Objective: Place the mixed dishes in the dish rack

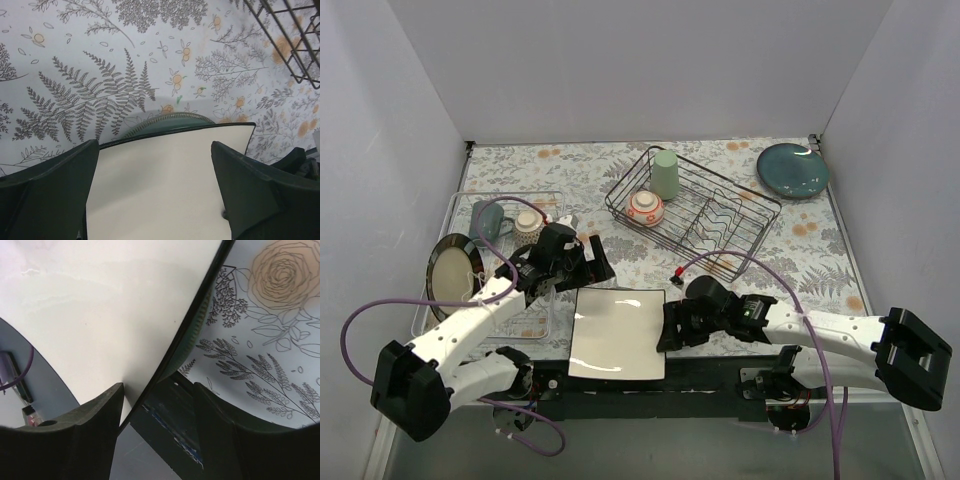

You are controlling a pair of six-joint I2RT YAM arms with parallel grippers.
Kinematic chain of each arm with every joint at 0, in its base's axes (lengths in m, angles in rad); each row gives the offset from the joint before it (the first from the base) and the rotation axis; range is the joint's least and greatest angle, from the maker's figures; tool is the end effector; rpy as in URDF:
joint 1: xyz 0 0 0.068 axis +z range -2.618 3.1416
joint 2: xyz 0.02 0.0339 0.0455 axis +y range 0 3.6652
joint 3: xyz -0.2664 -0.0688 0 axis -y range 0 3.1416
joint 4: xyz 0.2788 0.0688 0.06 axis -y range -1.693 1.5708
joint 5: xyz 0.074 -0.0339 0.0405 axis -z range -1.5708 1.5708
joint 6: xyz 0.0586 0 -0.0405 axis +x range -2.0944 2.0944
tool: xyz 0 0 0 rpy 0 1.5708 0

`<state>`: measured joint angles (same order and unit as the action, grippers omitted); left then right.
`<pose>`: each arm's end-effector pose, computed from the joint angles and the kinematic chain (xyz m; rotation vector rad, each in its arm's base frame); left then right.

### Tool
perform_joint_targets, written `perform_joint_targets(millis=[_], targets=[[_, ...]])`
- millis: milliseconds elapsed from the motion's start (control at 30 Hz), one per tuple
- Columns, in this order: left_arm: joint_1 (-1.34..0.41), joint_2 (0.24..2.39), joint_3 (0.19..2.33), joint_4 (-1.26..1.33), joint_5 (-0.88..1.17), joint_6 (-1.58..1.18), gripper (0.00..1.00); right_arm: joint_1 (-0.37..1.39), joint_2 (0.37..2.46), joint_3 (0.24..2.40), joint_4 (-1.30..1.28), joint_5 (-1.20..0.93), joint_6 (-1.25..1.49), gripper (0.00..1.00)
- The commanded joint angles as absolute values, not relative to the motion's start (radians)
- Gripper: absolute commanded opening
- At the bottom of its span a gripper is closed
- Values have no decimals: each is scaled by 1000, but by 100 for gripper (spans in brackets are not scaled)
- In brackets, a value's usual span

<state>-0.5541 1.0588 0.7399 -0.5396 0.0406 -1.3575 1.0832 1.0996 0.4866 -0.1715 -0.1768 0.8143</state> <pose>0.2196 -0.1387 0.2150 -1.0138 2.4375 -0.8330 0.1103 0.2300 0.1465 -0.4491 2.5977 1.0240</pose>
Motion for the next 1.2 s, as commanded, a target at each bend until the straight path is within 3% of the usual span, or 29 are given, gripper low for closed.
perform_joint_targets(millis=[0,400,633,933,1033,1167], targets=[[-561,1025,695,-549,44,-1362,93,1098,1111,446,-25,-227,847,63],[-563,985,673,-583,12,-1351,91,1135,1034,419,-14,-227,923,54],[-565,983,637,-552,37,-1393,69,1154,960,414,-68,-140,953,52],[-566,995,626,-551,54,-1422,53,1155,1012,339,119,-121,976,49],[-569,1003,621,-545,66,-1430,44,1158,1032,321,182,-106,989,41],[-571,1006,632,-548,69,-1436,38,1160,1017,344,146,-75,983,21]])
